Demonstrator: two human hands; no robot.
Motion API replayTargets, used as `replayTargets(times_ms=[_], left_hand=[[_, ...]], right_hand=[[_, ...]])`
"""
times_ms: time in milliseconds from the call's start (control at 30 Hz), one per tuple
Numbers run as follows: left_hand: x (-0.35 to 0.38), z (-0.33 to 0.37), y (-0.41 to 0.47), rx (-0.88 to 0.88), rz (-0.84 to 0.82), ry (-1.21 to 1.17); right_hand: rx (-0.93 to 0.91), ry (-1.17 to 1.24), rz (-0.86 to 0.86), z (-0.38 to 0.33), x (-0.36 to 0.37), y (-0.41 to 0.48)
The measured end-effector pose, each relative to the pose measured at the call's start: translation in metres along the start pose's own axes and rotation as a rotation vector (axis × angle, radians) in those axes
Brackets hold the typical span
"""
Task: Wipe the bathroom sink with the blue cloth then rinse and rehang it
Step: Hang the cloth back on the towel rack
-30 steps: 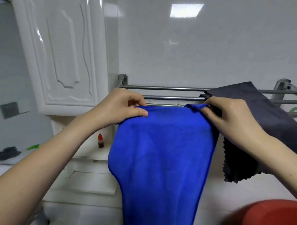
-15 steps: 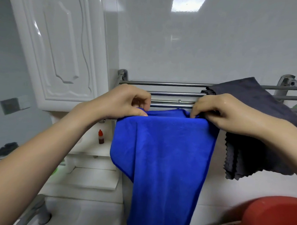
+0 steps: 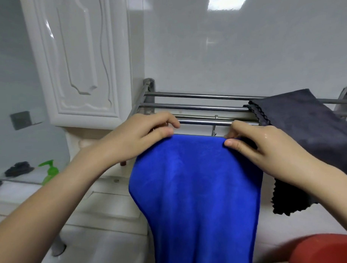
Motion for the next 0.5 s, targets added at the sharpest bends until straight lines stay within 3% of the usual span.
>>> replayTargets(times_ms=[133, 300, 400, 500], left_hand=[[0.000, -0.006, -0.009, 0.031, 0.140, 0.144], [-0.017, -0.001, 0.009, 0.038, 0.114, 0.106], [-0.022, 0.008, 0.026, 0.109, 0.107, 0.219], [-0.009, 0.011, 0.037, 0.127, -0.003, 0.228]], right_hand=[[-0.077, -0.043, 0.159, -0.009, -0.003, -0.001], [-0.028, -0.067, 0.258, -0.003, -0.019, 0.010], [0.014, -0.117, 0.210, 0.003, -0.022, 0.022], [0.057, -0.069, 0.034, 0.006, -0.014, 0.030]])
Point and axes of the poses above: each hand's wrist, its own y-axis towards the middle knuckle, its own x-axis out of the palm, z = x × y, the point moved 9 cm from there along y, towards the middle knuckle, and after that the axes turned 2 degrees about z, right-handed, at the moved point
